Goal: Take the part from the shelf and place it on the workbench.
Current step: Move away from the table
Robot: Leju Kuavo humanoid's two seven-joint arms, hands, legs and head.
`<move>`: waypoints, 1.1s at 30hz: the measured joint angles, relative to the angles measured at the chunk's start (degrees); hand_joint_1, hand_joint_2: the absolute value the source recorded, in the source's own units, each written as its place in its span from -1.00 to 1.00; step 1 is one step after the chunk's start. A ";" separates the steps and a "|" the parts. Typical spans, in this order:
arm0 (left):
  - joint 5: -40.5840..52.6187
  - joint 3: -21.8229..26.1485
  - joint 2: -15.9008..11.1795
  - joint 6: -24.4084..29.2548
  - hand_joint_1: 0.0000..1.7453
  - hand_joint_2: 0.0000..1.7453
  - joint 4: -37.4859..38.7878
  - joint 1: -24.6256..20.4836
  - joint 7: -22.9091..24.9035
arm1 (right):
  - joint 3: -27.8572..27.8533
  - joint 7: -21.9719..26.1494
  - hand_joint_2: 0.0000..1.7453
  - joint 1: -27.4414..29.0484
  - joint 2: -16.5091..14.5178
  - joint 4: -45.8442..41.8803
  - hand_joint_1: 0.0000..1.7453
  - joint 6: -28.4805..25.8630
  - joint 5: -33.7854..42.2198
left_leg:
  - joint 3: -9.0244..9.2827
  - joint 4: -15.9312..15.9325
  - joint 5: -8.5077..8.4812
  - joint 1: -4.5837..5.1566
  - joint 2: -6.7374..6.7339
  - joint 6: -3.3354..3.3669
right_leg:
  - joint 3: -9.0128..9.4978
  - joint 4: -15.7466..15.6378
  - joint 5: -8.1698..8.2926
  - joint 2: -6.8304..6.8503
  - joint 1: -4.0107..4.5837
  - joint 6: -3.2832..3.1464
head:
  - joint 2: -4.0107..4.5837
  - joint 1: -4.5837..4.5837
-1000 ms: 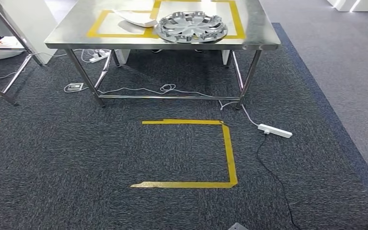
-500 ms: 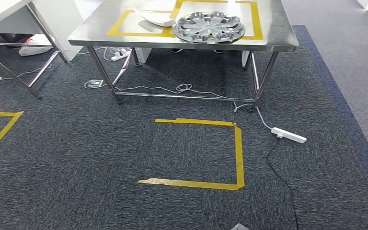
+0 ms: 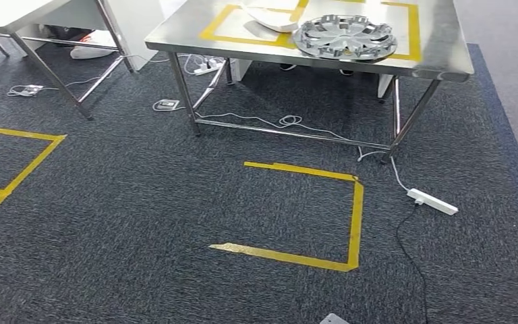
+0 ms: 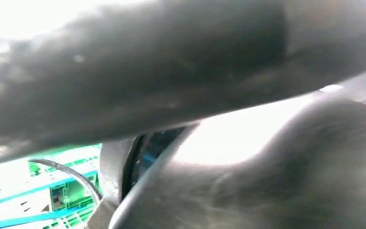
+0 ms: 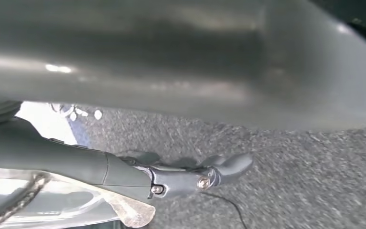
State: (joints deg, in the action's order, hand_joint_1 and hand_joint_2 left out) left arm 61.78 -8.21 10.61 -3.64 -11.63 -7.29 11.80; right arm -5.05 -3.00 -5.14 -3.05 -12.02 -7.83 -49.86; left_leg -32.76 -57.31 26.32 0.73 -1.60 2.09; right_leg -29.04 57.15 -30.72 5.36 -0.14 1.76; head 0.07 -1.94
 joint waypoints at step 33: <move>0.64 -0.03 0.30 -0.26 -1.00 -1.00 0.00 -0.15 -0.15 | 2.30 -0.15 -1.00 0.15 0.14 -0.26 -1.00 0.60 -1.50 | -0.06 0.08 0.16 -0.55 0.73 0.21 | -2.24 6.21 -4.18 -3.60 -0.74 1.13 | 0.00 0.30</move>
State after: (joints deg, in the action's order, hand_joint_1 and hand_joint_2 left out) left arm 62.43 -8.24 10.91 -3.90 -11.63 -7.45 11.65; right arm -2.75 -3.15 -4.98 -2.91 -12.28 -7.23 -51.36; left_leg -32.82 -57.23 26.48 0.18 -0.86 2.30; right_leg -31.28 63.35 -34.91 1.76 -0.89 2.89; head 0.07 -1.64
